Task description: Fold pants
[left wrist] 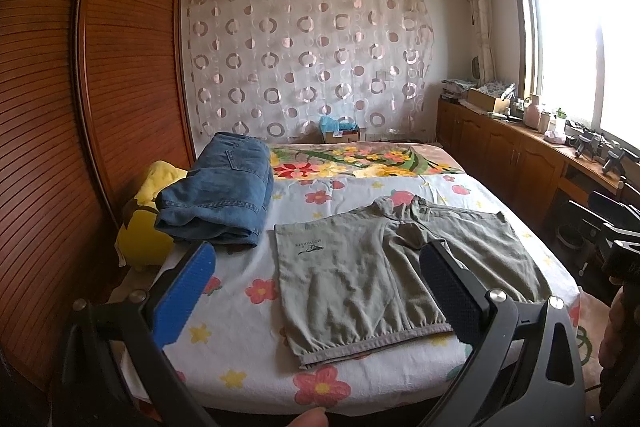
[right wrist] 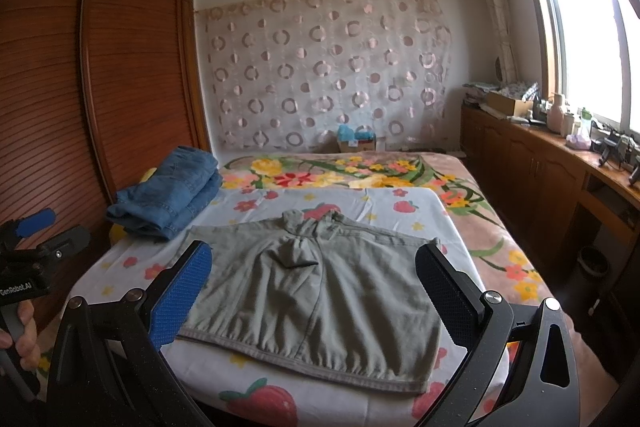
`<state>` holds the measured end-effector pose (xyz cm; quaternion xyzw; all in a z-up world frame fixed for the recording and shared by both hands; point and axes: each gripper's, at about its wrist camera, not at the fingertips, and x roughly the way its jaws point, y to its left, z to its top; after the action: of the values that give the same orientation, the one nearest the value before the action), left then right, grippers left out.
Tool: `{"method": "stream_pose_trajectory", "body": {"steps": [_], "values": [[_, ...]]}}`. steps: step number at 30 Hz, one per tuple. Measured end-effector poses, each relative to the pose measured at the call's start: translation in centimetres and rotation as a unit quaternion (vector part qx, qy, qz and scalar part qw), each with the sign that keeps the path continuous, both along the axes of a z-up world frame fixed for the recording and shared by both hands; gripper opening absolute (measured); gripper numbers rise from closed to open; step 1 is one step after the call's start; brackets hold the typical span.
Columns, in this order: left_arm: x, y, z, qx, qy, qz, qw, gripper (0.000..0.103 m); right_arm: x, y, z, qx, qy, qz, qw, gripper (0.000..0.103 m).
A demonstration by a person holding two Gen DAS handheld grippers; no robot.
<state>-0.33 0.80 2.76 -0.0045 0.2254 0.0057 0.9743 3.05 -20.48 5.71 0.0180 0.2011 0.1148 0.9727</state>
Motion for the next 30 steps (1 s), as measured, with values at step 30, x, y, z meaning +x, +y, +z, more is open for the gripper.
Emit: {"method": "stream_pose_trajectory", "body": {"steps": [30], "values": [[1.5,0.2,-0.1,-0.005,0.012,-0.006,0.9999,0.103,0.1,-1.0,-1.4,-0.008,0.015,-0.001,1.000,0.103]]}}
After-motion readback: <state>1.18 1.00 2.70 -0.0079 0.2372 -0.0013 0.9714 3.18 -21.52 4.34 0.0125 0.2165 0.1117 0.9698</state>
